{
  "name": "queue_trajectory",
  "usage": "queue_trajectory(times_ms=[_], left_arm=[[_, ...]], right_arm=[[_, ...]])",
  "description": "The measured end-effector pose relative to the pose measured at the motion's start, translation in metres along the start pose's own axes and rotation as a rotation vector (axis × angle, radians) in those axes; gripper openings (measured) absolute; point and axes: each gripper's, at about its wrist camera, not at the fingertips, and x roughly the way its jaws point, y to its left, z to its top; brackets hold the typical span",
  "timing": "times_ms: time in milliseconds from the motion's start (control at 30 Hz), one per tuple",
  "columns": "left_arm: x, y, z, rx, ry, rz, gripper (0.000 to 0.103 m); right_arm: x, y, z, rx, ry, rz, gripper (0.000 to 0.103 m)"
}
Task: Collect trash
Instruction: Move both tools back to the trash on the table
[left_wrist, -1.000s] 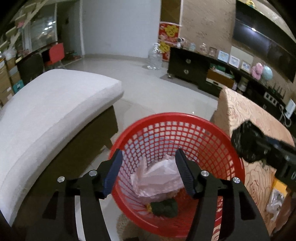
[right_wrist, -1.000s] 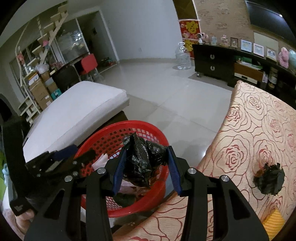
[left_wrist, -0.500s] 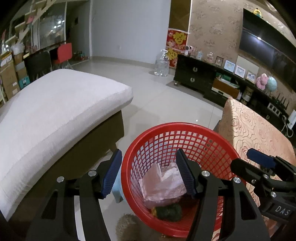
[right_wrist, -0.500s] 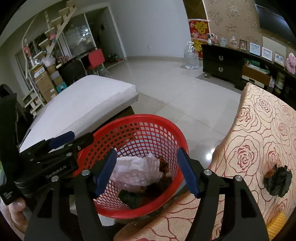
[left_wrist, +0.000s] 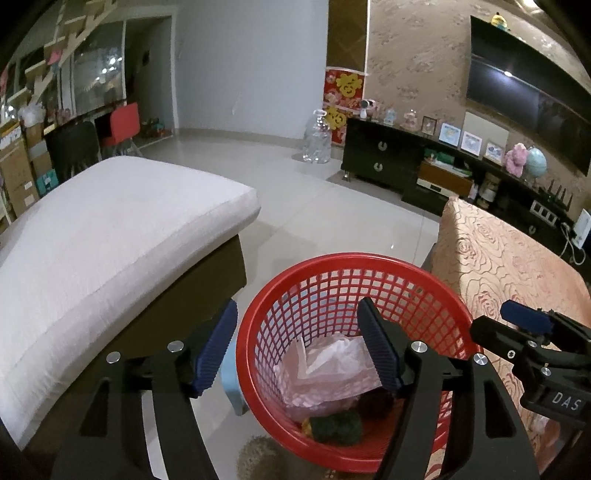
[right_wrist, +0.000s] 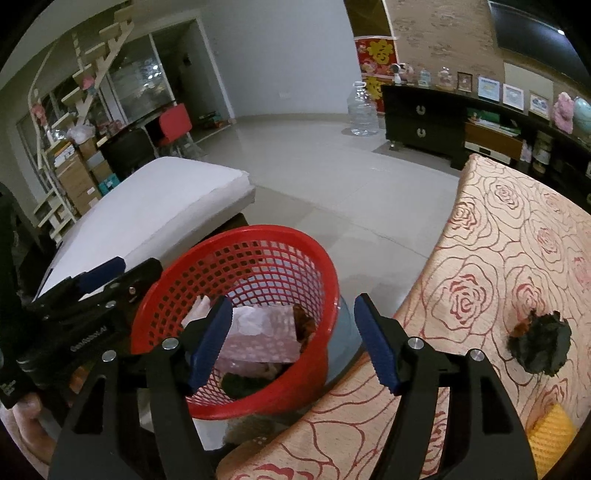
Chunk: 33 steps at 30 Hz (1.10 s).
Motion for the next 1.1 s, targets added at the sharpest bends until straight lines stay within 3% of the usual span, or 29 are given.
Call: queue_trajectory(times_ms=[400,733,1100], left_arm=[[-0.005,-0.012,-0.001,0.021,-0.017,-0.036,0.070],[-0.012,-0.044,-0.002,0.061,-0.029,-0.090,0.072],[-0.016,-0.080,-0.007,0.120,-0.029,-0.148,0.075]], right_arm=[[-0.033,-0.026,-0.009,0.058,-0.041,-0.068,0.076],[-0.077,-0.080,-0.028,0.146,-0.077,-0.208,0.081],[-0.122,-0.139,-0.060,0.302,-0.104,-0.298,0.082]])
